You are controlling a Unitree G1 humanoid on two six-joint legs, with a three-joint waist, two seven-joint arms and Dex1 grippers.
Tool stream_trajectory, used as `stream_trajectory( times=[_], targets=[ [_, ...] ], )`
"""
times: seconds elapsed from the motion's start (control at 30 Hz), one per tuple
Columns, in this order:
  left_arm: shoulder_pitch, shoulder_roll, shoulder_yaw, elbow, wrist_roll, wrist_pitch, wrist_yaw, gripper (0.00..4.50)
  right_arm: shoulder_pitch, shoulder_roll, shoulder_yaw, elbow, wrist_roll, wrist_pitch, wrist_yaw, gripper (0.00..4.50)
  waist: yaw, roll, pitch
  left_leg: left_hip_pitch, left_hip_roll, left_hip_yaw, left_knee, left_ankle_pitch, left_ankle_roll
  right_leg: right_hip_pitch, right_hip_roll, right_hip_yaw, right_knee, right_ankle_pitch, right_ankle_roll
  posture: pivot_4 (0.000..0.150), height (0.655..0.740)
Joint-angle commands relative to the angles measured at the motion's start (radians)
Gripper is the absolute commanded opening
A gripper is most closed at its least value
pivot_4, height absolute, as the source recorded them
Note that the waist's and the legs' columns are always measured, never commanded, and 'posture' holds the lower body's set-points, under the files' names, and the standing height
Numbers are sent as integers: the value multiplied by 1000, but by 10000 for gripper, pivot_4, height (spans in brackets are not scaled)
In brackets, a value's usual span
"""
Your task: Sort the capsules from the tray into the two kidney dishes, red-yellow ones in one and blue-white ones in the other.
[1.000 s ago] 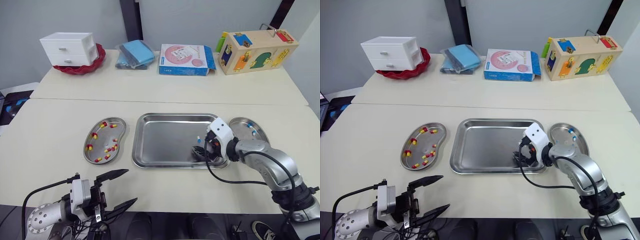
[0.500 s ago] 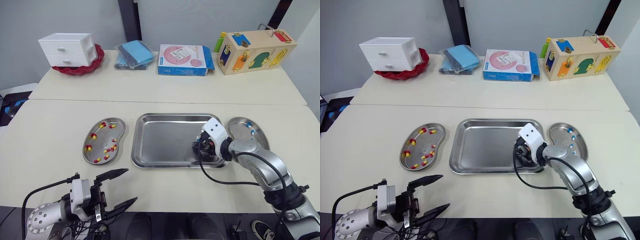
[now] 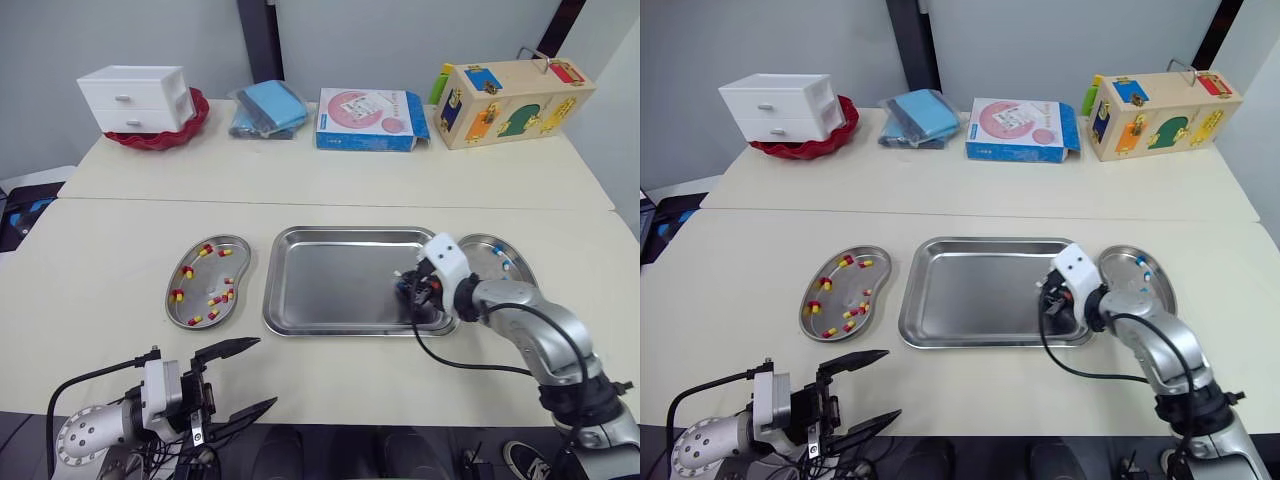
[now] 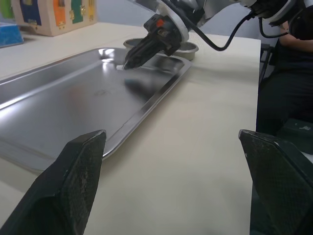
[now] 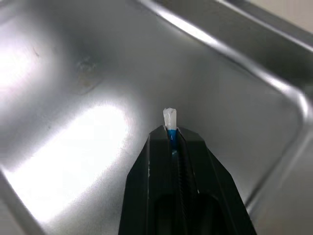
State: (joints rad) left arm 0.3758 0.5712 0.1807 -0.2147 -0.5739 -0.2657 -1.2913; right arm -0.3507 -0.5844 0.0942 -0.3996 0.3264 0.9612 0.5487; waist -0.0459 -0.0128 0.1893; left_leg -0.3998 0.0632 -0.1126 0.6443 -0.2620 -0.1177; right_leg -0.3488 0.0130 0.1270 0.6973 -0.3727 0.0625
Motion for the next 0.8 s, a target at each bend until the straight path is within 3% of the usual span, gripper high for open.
stream_trajectory(
  times=[0.03,0.23,0.6,0.8],
  targets=[
    [-6,-2,-8,-37,-24,-15,-15,45000,51,-98,-155,-68,48,-38,75,213,4,0,0,0,0,0,0,0,0,0,0,0,0,0,0,1500,7400],
    [-22,2,-27,-38,-29,-23,-55,45000,197,-256,-386,7,68,-66,148,213,12,0,0,1,0,1,0,0,0,1,0,1,0,0,0,1500,7400],
    [-46,-4,-38,-12,-26,-23,-68,45000,204,-257,-410,56,79,-76,136,213,-3,0,0,2,0,1,0,0,0,2,0,1,0,0,0,1500,7400],
    [-39,-5,-31,-3,-26,-27,-72,45000,220,-271,-408,67,70,-92,139,15513,-3,0,0,2,0,1,0,0,0,2,0,1,0,0,0,1500,7400]
  ],
)
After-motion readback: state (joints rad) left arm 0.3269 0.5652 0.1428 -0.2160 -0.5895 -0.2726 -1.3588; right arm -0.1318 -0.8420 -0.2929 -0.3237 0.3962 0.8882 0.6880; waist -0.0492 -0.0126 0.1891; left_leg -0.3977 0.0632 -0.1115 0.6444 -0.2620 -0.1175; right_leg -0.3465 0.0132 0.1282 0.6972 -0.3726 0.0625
